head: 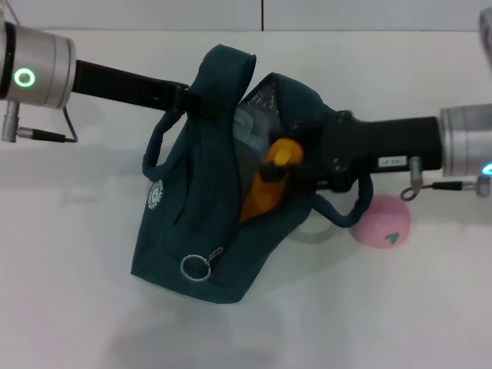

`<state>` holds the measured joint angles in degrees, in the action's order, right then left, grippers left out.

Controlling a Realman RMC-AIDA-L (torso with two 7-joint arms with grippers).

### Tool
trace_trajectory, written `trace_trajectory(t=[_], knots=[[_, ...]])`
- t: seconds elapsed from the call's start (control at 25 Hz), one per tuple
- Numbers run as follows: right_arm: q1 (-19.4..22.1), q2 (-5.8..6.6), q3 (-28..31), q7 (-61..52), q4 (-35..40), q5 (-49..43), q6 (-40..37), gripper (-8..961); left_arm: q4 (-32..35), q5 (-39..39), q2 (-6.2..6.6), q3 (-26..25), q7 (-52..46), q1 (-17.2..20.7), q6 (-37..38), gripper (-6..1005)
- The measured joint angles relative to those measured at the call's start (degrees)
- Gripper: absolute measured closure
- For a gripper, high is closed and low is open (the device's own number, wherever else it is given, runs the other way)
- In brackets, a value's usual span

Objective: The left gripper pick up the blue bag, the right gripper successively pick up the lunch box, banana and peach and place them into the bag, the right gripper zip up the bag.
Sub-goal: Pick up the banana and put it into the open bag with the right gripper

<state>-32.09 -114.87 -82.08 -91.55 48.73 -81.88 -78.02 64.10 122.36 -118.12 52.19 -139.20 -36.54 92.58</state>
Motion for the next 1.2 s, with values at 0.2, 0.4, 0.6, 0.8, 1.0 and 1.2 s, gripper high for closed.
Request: trace_trajectory(t=[0.2, 0.4, 0.6, 0.8, 1.0, 1.2], knots=[[1.2, 1.48, 0.9, -3.5, 4.1, -1.0, -3.5, 347, -1.0, 0.0, 0.4, -0.1, 0.3, 0.3, 0.0, 950], [2.4, 0.24, 4.9, -3.3, 6.6, -1.8, -4.4, 347, -1.3, 0.0, 0.49, -0.2, 0.9, 0.0, -0.1, 949], [1.1, -0.27, 5.6, -4.0, 7.1, -5.1, -2.4, 347, -1.3, 0.0, 0.57, -0.2, 1.0, -0.3, -0.1, 949], [-2.1, -0.49, 4.6, -10.3, 6.8, -12.8, -2.0, 346, -1.3, -0.4, 0.61, -0.3, 1.5, -0.5, -0.1, 949], [-1.8, -0.48, 4.8, -10.4, 8.1, -13.4, -2.8, 346, -1.3, -0.3, 0.61, -0.3, 2.1, -0.2, -0.2, 949], [-2.2, -0.54, 3.4, -10.2, 8.3, -13.7, -3.8, 289, -1.3, -0.3, 0.61, -0.2, 2.3, -0.1, -0.2, 949]])
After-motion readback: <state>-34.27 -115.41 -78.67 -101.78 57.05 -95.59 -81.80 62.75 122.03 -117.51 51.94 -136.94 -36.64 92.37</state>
